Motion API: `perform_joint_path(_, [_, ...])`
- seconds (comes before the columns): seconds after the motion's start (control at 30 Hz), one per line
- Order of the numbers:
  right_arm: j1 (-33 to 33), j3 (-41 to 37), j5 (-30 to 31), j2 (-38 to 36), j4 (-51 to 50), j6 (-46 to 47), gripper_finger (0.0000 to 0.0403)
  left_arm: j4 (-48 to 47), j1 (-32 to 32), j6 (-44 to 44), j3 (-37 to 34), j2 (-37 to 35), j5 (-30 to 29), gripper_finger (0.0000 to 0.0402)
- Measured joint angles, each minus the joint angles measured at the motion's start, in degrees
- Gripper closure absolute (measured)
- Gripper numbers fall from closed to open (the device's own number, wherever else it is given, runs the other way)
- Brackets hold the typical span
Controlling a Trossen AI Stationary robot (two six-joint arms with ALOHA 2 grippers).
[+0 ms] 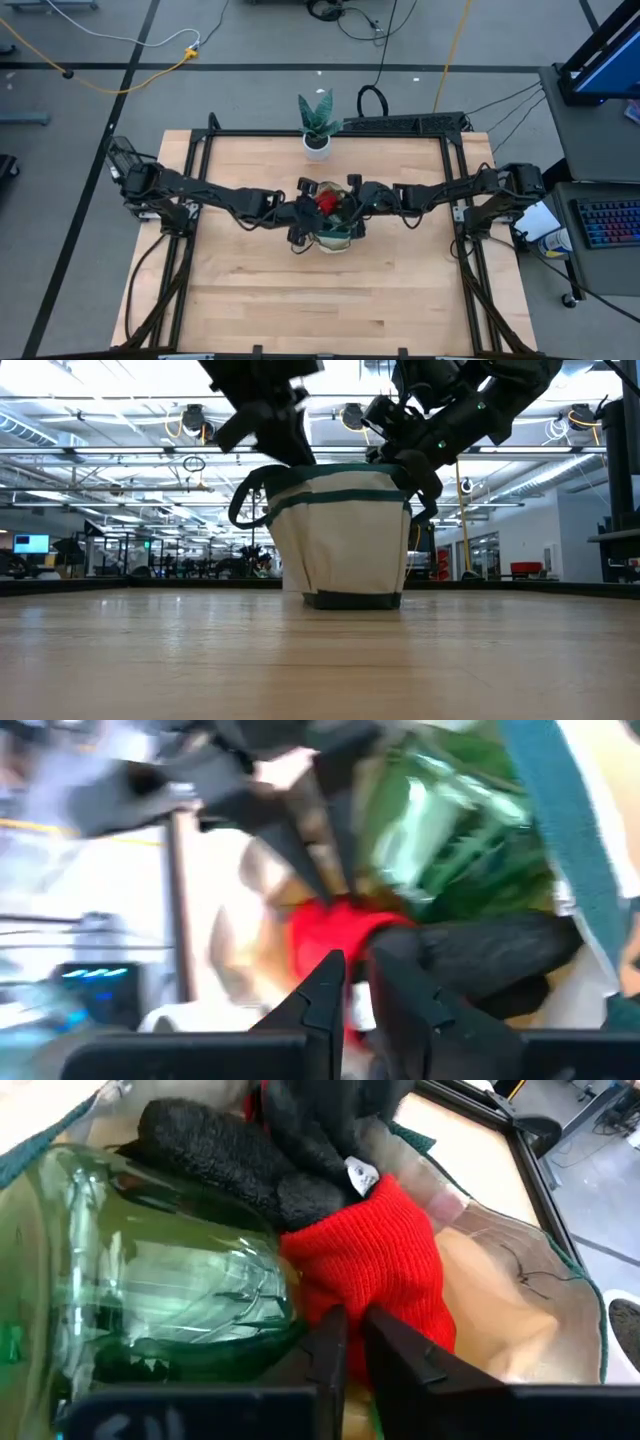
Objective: Pick & Place Garden tools in Gardening bag
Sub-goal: Put the red gloves into the gardening bag
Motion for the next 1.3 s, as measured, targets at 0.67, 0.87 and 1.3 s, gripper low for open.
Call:
perform_joint_path(0.67, [0.0,-0.1,0.0,0.1,-0.2,1.8,0.0402,-9.2,1.8,-6.7,0.1,-2.5,7.1,0.0388])
perform_joint_path(0.87, [0.0,-0.1,0.0,0.1,-0.2,1.8,0.0402,-5.4,3.7,-2.6,0.1,0.4,12.7,0.0393])
perform_joint_path(1.3, [-0.1,-0.3,-1.9,0.2,1.1,1.6,0.0403,0.4,7.7,2.0,0.2,6.9,17.9,0.0398])
